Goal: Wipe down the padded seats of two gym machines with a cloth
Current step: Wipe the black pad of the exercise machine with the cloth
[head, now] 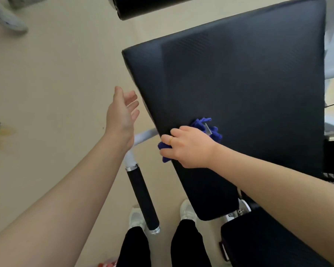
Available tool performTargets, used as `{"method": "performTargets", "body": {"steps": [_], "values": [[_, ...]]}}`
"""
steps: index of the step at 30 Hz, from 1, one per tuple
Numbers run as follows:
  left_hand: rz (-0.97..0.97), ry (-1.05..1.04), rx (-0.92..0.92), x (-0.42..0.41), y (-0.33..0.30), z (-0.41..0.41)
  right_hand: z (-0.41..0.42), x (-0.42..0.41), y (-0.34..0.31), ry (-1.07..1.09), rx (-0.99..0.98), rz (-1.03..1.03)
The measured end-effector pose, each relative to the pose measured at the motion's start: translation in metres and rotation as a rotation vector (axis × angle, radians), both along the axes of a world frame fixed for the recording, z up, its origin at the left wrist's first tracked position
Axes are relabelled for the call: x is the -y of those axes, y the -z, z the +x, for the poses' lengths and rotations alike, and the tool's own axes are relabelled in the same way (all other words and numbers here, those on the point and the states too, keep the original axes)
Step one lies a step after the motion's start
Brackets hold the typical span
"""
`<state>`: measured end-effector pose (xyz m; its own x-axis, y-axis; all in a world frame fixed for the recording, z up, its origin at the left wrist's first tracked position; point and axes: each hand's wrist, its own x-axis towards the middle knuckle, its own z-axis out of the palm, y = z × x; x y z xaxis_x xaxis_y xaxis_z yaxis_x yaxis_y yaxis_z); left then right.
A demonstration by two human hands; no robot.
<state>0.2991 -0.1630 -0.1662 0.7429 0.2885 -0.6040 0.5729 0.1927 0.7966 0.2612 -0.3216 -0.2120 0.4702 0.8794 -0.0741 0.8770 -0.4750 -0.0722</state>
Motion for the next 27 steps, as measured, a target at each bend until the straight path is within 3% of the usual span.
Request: {"method": "performTargets", "body": {"steps": [7, 15, 20, 22, 24, 27], "values": [[-0.028, 0.039, 0.002, 0.008, 0.001, -0.013, -0.001, -0.025, -0.004, 0.238, 0.121, -0.054], [-0.008, 0.068, 0.027, 0.006, 0.009, -0.039, -0.079, -0.003, 0.016, -0.346, 0.039, -0.359], [0.009, 0.024, 0.036, -0.009, 0.01, -0.048, -0.134, -0.003, 0.021, -0.762, 0.041, -0.785], [0.011, 0.011, 0.037, -0.016, 0.013, -0.051, -0.147, -0.001, 0.03, -0.786, 0.039, -0.826], [0.004, 0.011, 0.042, -0.021, 0.017, -0.055, -0.138, -0.003, 0.034, -0.705, -0.024, -0.822], [-0.025, -0.002, 0.049, -0.023, 0.02, -0.059, -0.107, -0.019, 0.029, -0.607, 0.035, -0.772]]}}
